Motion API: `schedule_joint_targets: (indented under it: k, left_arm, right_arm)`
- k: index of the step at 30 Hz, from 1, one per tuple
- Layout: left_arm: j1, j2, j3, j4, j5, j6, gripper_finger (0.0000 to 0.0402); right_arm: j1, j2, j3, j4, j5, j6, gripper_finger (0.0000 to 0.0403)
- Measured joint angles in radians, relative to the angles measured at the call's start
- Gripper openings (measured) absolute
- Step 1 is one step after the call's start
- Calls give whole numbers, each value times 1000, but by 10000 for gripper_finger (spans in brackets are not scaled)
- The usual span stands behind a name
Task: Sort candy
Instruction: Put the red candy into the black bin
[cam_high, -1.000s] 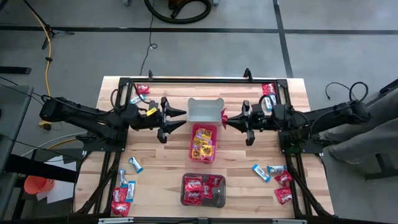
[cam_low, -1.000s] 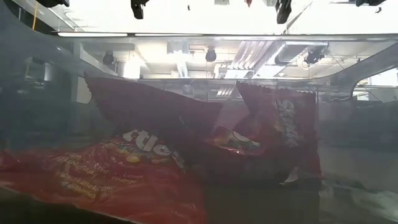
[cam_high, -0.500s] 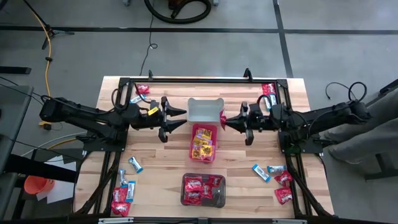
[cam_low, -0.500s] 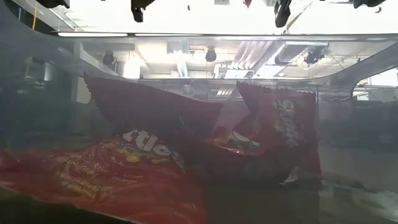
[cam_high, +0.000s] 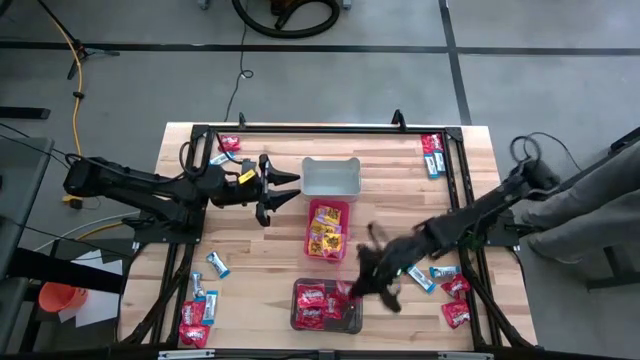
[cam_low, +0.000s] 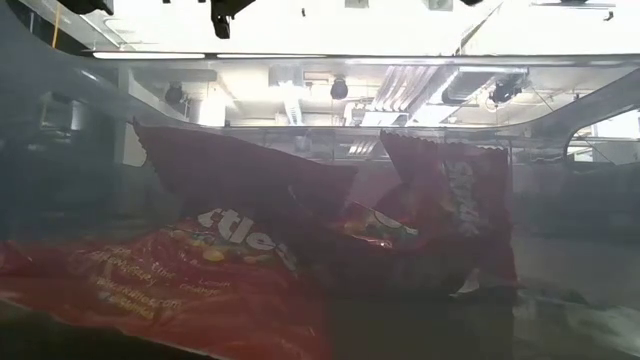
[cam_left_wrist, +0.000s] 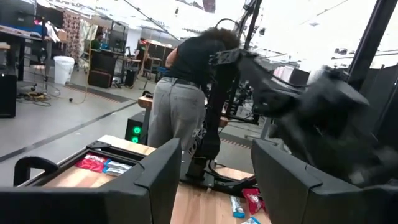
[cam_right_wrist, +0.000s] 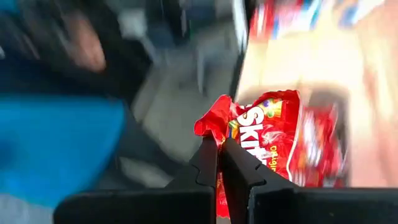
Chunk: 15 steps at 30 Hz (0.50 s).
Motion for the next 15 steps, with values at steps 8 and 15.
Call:
schedule_joint_targets:
  k: [8,15]
  left_arm:
    - [0,0,0,1,0,-1,184]
    - [0,0,0,1,40,-2,184]
  right_arm:
    - [16,274,251,-282,-11,-118,2]
    - [10,335,364,-359,-46,-106,70]
